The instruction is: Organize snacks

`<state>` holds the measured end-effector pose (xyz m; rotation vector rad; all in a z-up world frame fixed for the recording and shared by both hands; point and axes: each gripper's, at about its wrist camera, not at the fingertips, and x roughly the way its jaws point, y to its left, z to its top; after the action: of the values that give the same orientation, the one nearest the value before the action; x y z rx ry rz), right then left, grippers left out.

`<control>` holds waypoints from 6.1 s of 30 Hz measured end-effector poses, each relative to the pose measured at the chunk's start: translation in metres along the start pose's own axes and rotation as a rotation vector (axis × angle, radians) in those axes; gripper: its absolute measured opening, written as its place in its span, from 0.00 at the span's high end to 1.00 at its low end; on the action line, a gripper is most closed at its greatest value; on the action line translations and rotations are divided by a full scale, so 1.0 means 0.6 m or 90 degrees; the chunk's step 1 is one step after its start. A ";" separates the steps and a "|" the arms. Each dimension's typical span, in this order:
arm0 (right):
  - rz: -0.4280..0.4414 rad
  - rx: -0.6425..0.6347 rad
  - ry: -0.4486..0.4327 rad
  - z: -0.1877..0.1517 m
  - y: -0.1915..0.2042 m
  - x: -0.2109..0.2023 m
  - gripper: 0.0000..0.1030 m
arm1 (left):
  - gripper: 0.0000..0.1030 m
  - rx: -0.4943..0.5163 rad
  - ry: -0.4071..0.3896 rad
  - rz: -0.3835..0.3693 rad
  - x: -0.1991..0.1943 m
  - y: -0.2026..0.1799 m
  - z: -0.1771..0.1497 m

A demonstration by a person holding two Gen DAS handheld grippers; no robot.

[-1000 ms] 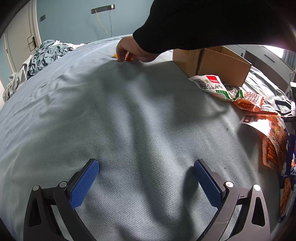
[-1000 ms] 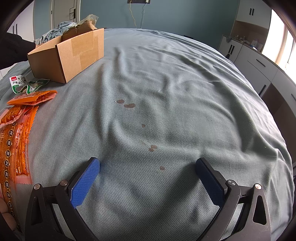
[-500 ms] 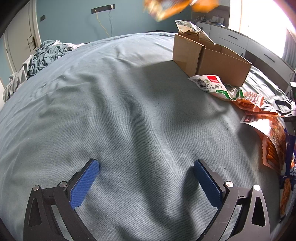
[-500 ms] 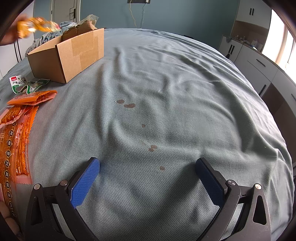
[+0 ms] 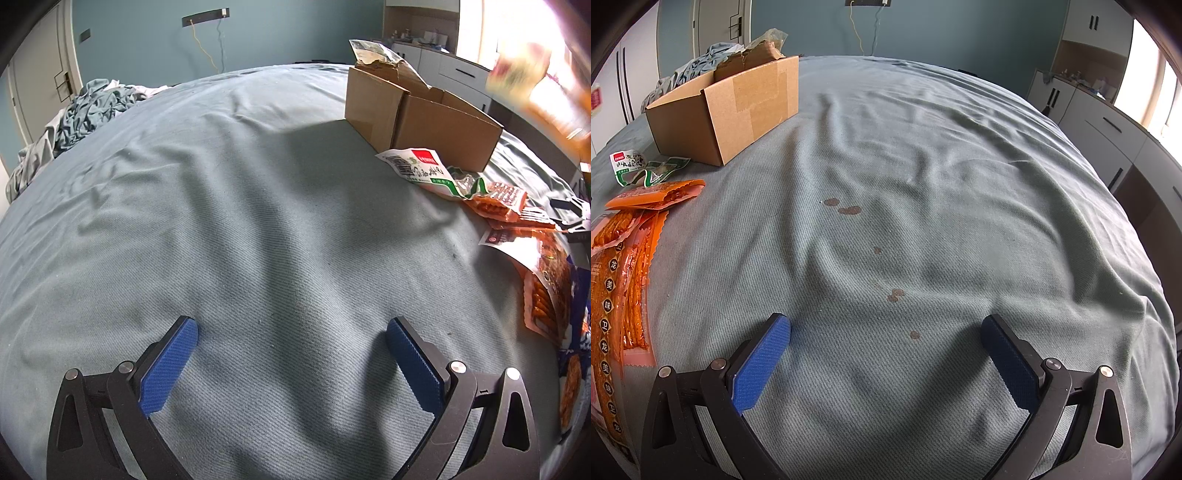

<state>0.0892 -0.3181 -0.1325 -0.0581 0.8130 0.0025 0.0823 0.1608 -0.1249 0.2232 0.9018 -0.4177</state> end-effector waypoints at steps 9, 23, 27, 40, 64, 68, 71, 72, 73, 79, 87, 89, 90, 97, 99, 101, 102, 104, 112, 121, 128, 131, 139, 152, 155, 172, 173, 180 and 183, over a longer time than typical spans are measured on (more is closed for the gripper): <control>0.000 0.000 0.001 0.000 0.000 0.000 0.00 | 0.00 0.000 0.000 0.000 0.000 0.000 0.000; -0.016 -0.001 0.001 -0.001 0.007 0.000 0.00 | 0.00 0.000 -0.005 -0.001 0.000 0.000 -0.002; -0.009 0.008 0.002 -0.002 0.005 0.000 0.00 | 0.00 0.001 -0.001 0.000 -0.001 0.000 -0.001; -0.020 -0.002 0.004 0.000 0.007 -0.003 0.00 | 0.00 -0.003 0.007 -0.007 0.002 0.003 0.004; 0.132 0.043 -0.110 0.027 0.126 -0.357 0.00 | 0.00 0.048 -0.059 0.174 -0.277 -0.224 0.097; 0.106 0.051 -0.160 0.000 0.143 -0.408 0.00 | 0.00 0.019 -0.002 0.117 -0.277 -0.238 0.088; 0.094 0.073 -0.173 -0.025 0.151 -0.422 0.00 | 0.00 0.045 -0.012 0.164 -0.277 -0.243 0.086; 0.108 0.081 -0.167 -0.032 0.153 -0.421 0.00 | 0.00 0.038 -0.009 0.164 -0.273 -0.240 0.086; 0.125 0.087 -0.156 -0.034 0.153 -0.417 0.00 | 0.00 0.030 -0.003 0.159 -0.269 -0.237 0.087; 0.103 0.068 -0.091 -0.020 0.173 -0.382 0.00 | 0.00 0.031 0.001 0.147 -0.267 -0.243 0.084; 0.079 -0.022 -0.089 0.006 0.226 -0.379 0.00 | 0.00 0.062 0.009 0.117 -0.257 -0.264 0.084; 0.082 -0.044 -0.087 0.004 0.236 -0.376 0.00 | 0.00 0.068 0.009 0.112 -0.256 -0.269 0.084; 0.086 -0.053 -0.085 0.003 0.241 -0.374 0.00 | 0.00 0.072 0.008 0.110 -0.256 -0.272 0.084; 0.094 -0.062 -0.070 0.005 0.240 -0.362 0.00 | 0.00 0.074 0.016 0.104 -0.252 -0.274 0.083; 0.095 -0.055 -0.068 0.006 0.238 -0.361 0.00 | 0.00 0.068 0.020 0.102 -0.251 -0.271 0.084; 0.095 -0.051 -0.067 0.005 0.238 -0.359 0.00 | 0.00 0.063 0.021 0.101 -0.251 -0.268 0.084; 0.094 -0.051 -0.067 0.005 0.239 -0.359 0.00 | 0.00 0.060 0.022 0.101 -0.251 -0.267 0.084; 0.093 -0.054 -0.068 0.006 0.242 -0.359 0.00 | 0.00 0.058 0.025 0.101 -0.250 -0.266 0.084; 0.088 -0.073 -0.070 0.003 0.254 -0.359 0.00 | 0.00 0.059 0.027 0.104 -0.248 -0.267 0.082; 0.087 -0.070 -0.064 0.003 0.251 -0.357 0.00 | 0.00 0.064 0.040 0.109 -0.242 -0.265 0.079; 0.087 -0.074 -0.021 0.008 0.254 -0.337 0.00 | 0.00 0.051 0.054 0.109 -0.236 -0.257 0.076; 0.088 -0.077 0.004 0.013 0.258 -0.325 0.00 | 0.00 0.048 0.059 0.106 -0.233 -0.255 0.077; 0.085 -0.084 0.033 0.021 0.267 -0.310 0.00 | 0.00 0.053 0.087 0.074 -0.225 -0.260 0.069; 0.065 -0.038 0.074 0.025 0.248 -0.281 0.00 | 0.00 0.135 0.254 -0.099 -0.171 -0.363 0.017; 0.064 -0.007 0.095 0.028 0.234 -0.269 0.00 | 0.00 0.159 0.287 -0.091 -0.147 -0.380 0.007; 0.080 0.101 0.135 0.031 0.179 -0.247 0.00 | 0.52 0.188 0.367 -0.114 -0.078 -0.437 -0.025; 0.080 0.111 0.136 0.032 0.174 -0.247 0.00 | 0.54 0.185 0.364 -0.111 -0.082 -0.435 -0.024; 0.063 0.157 0.135 0.030 0.153 -0.252 0.00 | 0.72 0.140 0.324 -0.121 -0.129 -0.401 0.012; 0.054 0.153 0.117 0.030 0.154 -0.265 0.00 | 0.73 0.067 0.264 -0.137 -0.176 -0.349 0.049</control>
<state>-0.0089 -0.2216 -0.0094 0.2056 0.9940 -0.0209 -0.0469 -0.0108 -0.0261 0.3174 1.3196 -0.6324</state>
